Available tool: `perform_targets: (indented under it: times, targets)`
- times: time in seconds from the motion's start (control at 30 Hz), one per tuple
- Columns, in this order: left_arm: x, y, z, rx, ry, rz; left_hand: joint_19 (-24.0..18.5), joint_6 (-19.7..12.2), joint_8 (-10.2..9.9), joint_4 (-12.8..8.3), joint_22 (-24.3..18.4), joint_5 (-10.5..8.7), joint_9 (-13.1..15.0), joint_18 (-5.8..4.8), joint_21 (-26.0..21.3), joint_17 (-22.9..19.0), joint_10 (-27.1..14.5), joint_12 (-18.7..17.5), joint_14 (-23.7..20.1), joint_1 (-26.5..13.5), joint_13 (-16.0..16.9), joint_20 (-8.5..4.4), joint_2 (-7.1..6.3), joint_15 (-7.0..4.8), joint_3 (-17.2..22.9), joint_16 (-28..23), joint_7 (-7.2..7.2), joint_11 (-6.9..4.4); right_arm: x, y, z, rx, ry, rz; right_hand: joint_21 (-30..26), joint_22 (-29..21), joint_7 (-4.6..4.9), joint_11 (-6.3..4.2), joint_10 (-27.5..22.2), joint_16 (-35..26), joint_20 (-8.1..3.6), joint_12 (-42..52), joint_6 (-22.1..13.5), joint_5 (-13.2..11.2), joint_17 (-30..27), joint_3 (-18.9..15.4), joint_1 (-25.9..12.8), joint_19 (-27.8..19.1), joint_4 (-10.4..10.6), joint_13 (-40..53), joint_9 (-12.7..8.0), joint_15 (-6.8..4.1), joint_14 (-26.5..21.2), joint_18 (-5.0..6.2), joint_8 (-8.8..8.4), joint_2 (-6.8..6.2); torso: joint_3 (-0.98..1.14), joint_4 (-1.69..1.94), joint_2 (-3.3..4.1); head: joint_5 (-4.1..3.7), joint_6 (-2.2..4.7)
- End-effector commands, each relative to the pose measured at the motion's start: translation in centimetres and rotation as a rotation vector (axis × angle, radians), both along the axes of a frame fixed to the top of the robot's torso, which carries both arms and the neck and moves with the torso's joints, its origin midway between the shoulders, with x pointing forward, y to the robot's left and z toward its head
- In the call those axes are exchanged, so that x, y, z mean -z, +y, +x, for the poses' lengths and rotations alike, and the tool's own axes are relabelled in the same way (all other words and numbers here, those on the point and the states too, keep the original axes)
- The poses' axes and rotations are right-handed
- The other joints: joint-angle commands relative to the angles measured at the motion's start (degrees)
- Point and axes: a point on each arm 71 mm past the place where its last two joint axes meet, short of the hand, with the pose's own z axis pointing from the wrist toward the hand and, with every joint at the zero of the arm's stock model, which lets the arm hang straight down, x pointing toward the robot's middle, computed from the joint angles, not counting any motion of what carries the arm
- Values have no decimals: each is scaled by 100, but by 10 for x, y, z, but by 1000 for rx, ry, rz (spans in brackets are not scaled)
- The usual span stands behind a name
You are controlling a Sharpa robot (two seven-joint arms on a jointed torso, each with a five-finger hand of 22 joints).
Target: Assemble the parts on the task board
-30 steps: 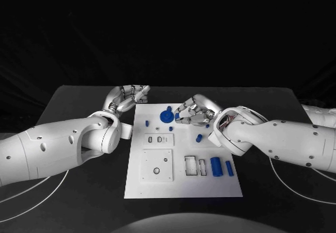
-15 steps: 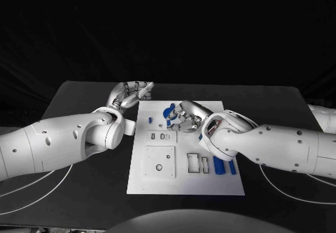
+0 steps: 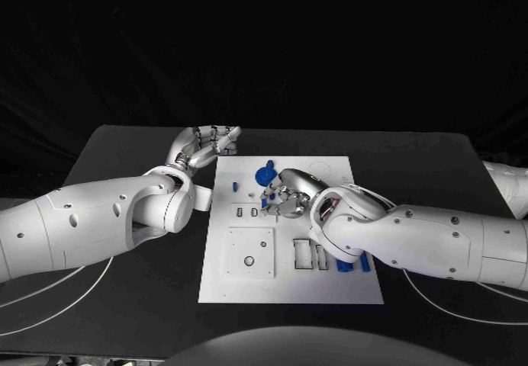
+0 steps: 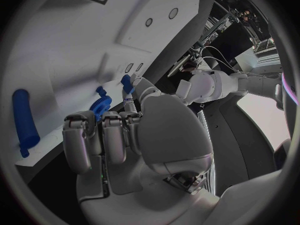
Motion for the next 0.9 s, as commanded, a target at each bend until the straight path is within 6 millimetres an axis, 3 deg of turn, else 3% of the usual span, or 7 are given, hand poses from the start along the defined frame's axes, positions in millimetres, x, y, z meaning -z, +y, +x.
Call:
perform_targets:
  times: [0.03,0.4,0.67,0.9]
  targets:
    - [-2,-2,0,10,-12,-7,-44,-36,5,-11,-9,40,9,36,-24,5,30,-18,-26,7,-3,-2,35,2,-31,-34,184,15,3,-1,-1,20,-3,-18,26,1509,5,38,601,23,51,23,123,42,1507,-30,-16,600,-15,1506,5,51,597,-81,34,-13,9,7,5,-1,-16]
    - [-2,-1,0,9,-12,-6,-44,-36,5,-11,-9,40,9,36,-24,5,30,-18,-26,7,-3,-2,35,2,-31,-34,184,15,7,1,-3,19,9,-9,26,1509,16,48,601,23,70,23,137,69,1507,-37,-32,600,-21,1506,0,69,597,-81,23,-29,4,-10,-3,-20,-66]
    - [-2,-1,-1,10,-11,-7,-47,-37,7,-11,-12,46,10,36,-25,5,32,-22,-26,21,-2,-2,45,2,-33,-35,184,15,9,3,-3,15,12,-5,26,1509,27,61,601,23,87,23,138,106,1507,-46,-66,600,-14,1506,-9,83,597,-81,6,-39,5,15,2,-62,-65]
    - [-2,1,-1,6,-12,-6,-48,-37,7,-11,-13,46,10,36,-25,5,32,-23,-26,22,-2,-2,46,2,-33,-36,184,15,10,4,-4,5,18,-8,26,1509,29,64,601,23,92,23,133,116,1507,-47,-71,600,-16,1506,-12,87,597,-81,-1,-44,4,6,-7,-43,-93]
